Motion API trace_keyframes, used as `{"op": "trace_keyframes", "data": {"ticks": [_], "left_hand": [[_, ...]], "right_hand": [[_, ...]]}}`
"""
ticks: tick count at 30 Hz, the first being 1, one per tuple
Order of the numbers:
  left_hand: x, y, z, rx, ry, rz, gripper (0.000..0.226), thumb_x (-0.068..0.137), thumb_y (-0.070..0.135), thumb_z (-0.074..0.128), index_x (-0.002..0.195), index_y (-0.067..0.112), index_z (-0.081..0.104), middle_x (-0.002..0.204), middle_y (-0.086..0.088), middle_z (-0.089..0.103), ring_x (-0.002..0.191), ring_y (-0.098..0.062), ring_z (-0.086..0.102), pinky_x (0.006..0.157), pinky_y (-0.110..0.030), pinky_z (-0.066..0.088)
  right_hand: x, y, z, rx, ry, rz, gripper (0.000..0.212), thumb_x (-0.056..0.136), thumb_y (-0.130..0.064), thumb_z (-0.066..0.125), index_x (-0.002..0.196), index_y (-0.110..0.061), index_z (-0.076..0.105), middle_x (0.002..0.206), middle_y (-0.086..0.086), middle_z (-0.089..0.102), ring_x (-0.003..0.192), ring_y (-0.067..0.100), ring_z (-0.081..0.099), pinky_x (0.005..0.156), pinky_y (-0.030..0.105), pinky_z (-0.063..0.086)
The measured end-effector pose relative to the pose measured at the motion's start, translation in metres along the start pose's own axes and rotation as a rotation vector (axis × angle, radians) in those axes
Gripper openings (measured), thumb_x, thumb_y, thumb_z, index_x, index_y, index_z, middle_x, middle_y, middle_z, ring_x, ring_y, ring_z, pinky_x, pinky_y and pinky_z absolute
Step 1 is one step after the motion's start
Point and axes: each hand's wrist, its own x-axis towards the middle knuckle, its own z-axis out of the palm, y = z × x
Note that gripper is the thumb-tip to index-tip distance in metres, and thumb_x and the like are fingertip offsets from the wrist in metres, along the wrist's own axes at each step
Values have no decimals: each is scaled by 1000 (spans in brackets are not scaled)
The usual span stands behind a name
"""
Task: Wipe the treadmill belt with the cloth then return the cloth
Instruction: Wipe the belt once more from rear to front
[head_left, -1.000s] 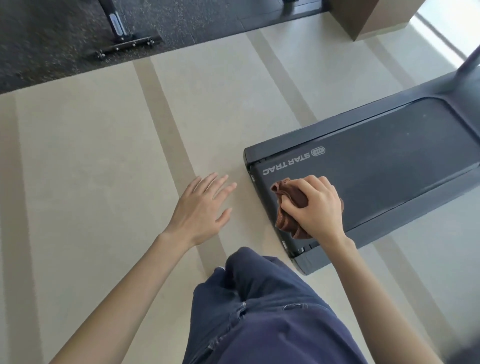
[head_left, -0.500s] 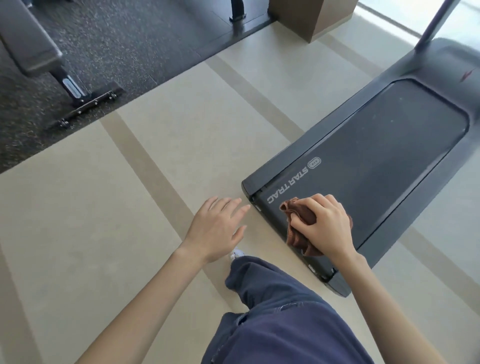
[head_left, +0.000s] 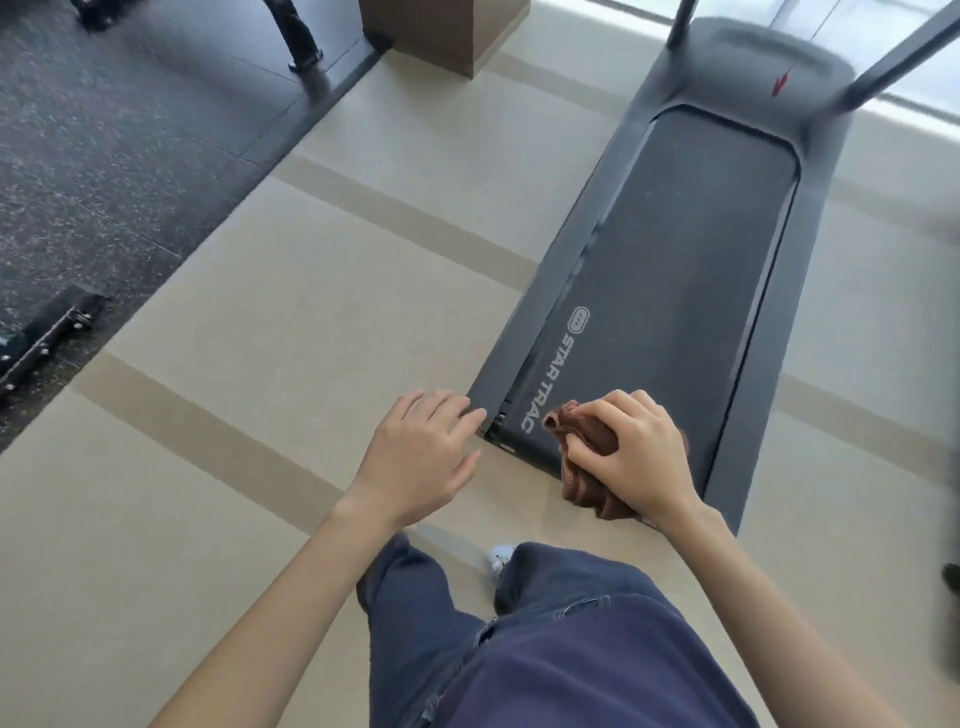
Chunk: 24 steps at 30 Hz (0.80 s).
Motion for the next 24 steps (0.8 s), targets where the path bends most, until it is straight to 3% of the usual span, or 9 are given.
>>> {"op": "trace_keyframes", "data": {"ticks": [7,12,21,24], "left_hand": [[8,-111,-2,-76,-90,168,45,85,38,40,112,17,68,110,-2,68,103,-21,62,89,-36,48],[39,-176,-12,-63,-79,340,46,86,38,38,114,15,67,110,-4,68,103,-23,62,91,-36,42],[109,-202,4,-102,-166,639,45,82,37,39,106,15,70,105,-3,69,99,-24,64,88,-37,49],[146,-205,14,-86,-181,713,43,81,36,40,103,16,71,101,-2,69,96,-24,64,89,-36,44]], "right_hand": [[27,-76,45,-69,113,231,32,76,-48,51,86,-24,69,80,-8,61,75,17,49,69,38,47],[61,-136,62,-76,226,341,33,76,-48,52,87,-22,69,81,-6,62,76,19,50,69,36,46],[87,-157,86,-104,309,617,29,74,-48,52,86,-26,69,80,-10,61,77,18,51,69,35,47],[101,-147,91,-111,353,692,27,73,-48,53,84,-28,68,79,-11,61,76,18,52,67,35,48]]}}
